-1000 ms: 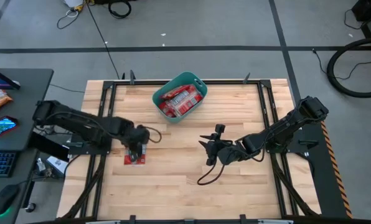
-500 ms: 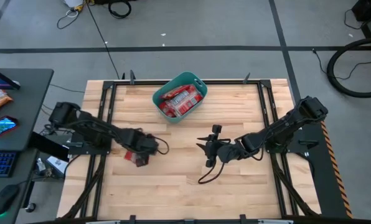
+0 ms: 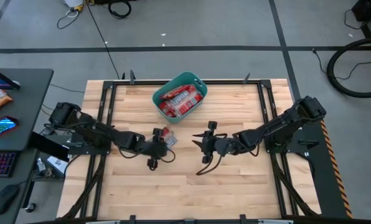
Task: Sort popcorn bags into baskets
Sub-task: Put the popcorn bag into the blue bin
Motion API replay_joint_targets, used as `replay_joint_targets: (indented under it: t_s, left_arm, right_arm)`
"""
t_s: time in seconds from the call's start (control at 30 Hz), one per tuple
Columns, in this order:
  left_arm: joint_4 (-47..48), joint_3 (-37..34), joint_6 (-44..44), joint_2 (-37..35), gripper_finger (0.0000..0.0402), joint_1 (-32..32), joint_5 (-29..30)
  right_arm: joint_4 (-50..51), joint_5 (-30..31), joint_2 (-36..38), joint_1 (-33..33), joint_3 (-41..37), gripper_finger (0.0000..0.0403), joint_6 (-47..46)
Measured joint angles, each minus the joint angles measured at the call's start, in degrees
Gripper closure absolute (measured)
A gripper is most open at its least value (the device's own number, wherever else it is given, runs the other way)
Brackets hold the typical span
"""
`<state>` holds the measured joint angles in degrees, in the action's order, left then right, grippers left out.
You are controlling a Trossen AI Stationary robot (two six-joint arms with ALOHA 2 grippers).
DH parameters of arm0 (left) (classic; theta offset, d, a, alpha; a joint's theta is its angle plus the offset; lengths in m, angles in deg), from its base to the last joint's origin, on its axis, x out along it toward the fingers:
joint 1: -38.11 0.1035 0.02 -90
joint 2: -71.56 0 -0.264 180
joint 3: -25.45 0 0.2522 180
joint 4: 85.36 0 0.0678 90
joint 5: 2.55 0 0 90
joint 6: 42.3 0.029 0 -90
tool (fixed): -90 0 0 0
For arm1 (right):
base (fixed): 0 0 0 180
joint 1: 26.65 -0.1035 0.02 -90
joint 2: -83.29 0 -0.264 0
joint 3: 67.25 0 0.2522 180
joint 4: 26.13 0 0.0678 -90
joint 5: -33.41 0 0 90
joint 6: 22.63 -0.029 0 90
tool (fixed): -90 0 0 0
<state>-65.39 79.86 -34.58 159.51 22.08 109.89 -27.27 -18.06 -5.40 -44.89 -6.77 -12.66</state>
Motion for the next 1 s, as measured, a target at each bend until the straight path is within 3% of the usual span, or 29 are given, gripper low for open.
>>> replay_joint_targets:
  t_s: [0.27, 0.53, 0.7, 1.0]
  left_arm:
    - [-14.96, -13.45, 3.02, -8.9, 0.026, 0.48, -2.57]
    - [-25.9, -23.76, -1.71, -17.26, 0.0269, 0.42, -2.58]
    - [-30.73, -26.8, -2.56, -20.25, 0.0269, 0.42, -2.66]
    - [-43.58, -34.91, 1.36, -28.94, 0.0269, 0.48, -2.75]
  right_arm:
    - [0.82, -15.64, -1.08, 4.83, 0.03, 0.0288, -4.2]
    - [1.4, -16.5, -9.49, 5.75, 5.1, 0.0288, -4.67]
    - [8.17, -16.62, -15.97, 6.28, 13.87, 0.0288, -4.11]
    - [19.89, -22.46, -25.54, 9.57, 30.0, 0.0288, -5.74]
